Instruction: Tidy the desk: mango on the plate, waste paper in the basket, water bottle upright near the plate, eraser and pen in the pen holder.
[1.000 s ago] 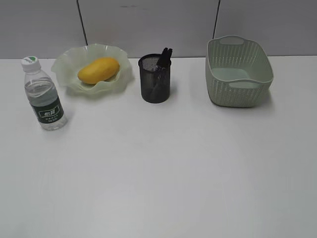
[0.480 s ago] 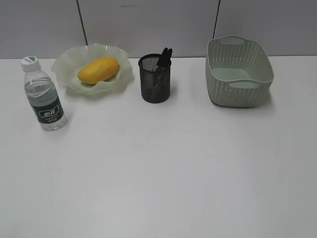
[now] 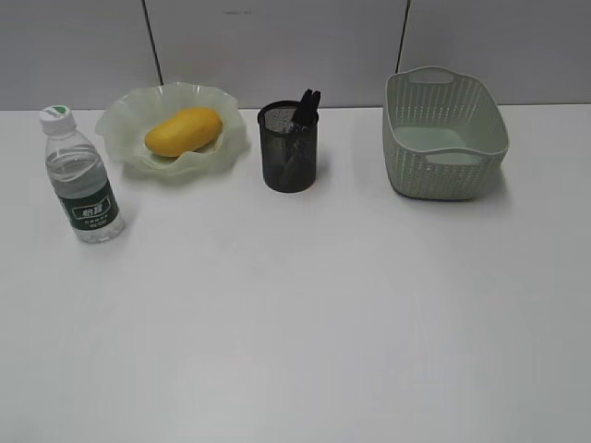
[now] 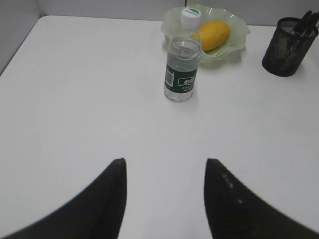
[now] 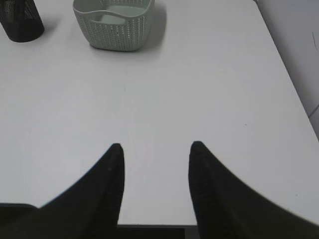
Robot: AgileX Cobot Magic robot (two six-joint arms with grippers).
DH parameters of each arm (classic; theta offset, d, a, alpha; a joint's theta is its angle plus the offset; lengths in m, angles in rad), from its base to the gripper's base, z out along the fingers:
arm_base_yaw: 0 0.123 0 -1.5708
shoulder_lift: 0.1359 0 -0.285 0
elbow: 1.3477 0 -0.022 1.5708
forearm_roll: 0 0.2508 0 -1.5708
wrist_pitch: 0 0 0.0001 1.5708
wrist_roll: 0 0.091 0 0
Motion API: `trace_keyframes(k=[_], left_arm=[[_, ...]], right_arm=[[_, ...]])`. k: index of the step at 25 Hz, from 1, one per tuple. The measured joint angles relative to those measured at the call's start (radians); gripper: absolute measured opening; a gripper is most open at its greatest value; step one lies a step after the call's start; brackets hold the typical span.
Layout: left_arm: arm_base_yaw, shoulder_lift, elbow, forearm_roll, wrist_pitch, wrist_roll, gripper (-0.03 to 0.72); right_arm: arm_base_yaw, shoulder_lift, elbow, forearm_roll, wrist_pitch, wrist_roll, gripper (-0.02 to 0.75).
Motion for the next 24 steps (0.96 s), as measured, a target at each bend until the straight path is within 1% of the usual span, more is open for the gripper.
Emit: trace_keyframes(k=[5,19,24], left_arm=[[0.0,0.0,0.0,0.0,0.0,0.0,0.372],[0.0,0.0,0.0,0.0,0.0,0.0,0.368],[0.0,0.0,0.0,0.0,0.0,0.0,0.353]], right_arm=[[0.0,0.0,0.0,0.0,0.0,0.0,0.351],[0.0,0.0,0.0,0.0,0.0,0.0,0.351],[0.0,0.0,0.0,0.0,0.0,0.0,0.351]])
